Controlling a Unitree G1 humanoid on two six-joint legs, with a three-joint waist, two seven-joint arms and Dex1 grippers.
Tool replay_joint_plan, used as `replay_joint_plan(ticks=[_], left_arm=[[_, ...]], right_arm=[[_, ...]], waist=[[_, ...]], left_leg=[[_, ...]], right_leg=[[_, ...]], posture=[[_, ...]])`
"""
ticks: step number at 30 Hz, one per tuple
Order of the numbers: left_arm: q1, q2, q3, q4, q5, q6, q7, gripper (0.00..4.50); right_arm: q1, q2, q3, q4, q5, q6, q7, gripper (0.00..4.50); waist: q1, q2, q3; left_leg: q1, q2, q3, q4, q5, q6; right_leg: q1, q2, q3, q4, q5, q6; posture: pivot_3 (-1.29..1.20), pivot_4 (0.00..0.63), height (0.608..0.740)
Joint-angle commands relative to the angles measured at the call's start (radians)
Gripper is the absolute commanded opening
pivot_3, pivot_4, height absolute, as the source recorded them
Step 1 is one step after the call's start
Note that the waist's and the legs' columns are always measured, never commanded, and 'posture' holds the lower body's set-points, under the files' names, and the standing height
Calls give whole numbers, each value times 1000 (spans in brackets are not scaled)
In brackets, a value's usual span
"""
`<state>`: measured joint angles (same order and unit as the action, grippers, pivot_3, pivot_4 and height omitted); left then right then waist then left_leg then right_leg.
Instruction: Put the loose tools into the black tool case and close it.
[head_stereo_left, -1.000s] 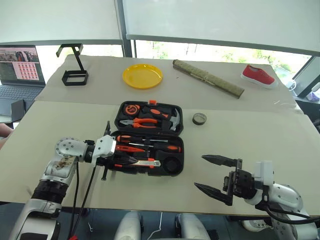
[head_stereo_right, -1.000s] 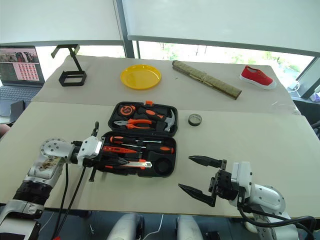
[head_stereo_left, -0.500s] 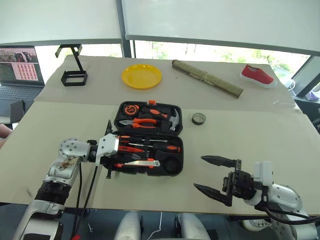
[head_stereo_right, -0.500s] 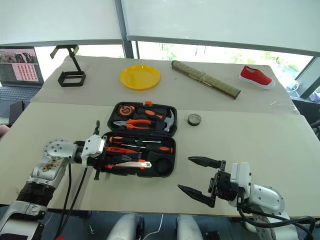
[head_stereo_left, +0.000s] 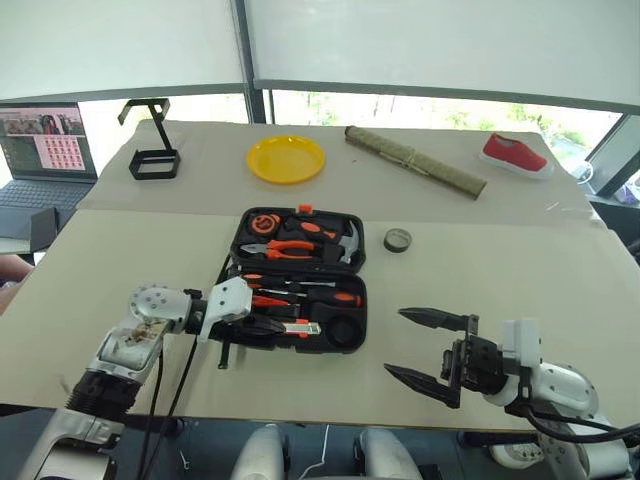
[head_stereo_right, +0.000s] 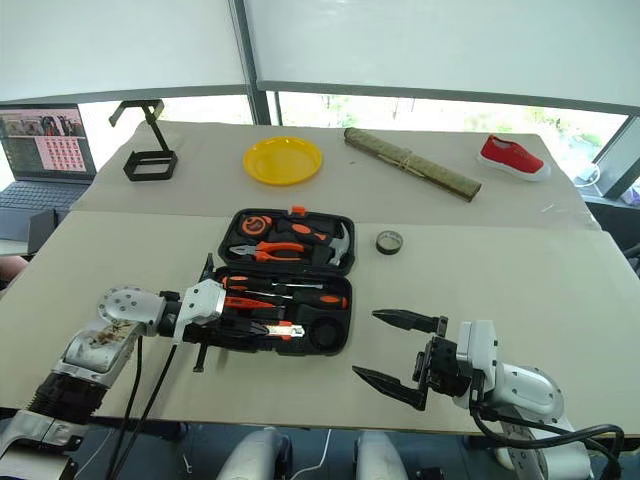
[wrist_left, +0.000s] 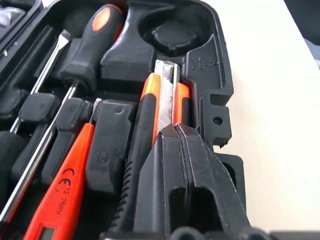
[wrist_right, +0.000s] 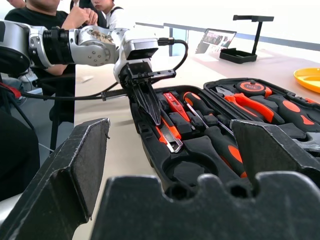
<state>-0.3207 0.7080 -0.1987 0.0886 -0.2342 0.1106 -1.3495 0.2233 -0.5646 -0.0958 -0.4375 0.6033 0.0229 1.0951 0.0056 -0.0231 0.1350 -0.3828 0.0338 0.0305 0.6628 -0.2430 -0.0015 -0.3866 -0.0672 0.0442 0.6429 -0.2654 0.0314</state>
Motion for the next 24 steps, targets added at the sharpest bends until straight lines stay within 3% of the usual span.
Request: replay_joint_plan(ticks=[1,7,11,24], left_arm=[[25,2,-45,111,71,33,29,38],[43,-73,65,94,-82,-191,-65,38],[36,-83,110,73,-115,-227,-57,38],[13,-71,32,156,55,-240,37,38]], right_arm=[[5,-12,-28,-27,17,3,-13,4500],[23,-25,-33,-44,30,9,-24,4500],[20,-31,-32,-38,35,8,-21,4500],[-19,-28,-8,-20,28,10,-20,4500]], waist=[[0,1,-2],[2,6,-5],[3,2,-2],[7,-2,0]], left_leg=[[0,0,0,0,0,0],[0,0,0,0,0,0],[-2,0,0,0,0,0],[-2,0,0,0,0,0]], right_leg=[[0,0,0,0,0,0],[0,0,1,0,-1,2],[-1,0,1,0,0,0],[-1,1,0,0,0,0]], posture=[[0,150,740],[0,150,740],[0,150,740],[0,150,740]])
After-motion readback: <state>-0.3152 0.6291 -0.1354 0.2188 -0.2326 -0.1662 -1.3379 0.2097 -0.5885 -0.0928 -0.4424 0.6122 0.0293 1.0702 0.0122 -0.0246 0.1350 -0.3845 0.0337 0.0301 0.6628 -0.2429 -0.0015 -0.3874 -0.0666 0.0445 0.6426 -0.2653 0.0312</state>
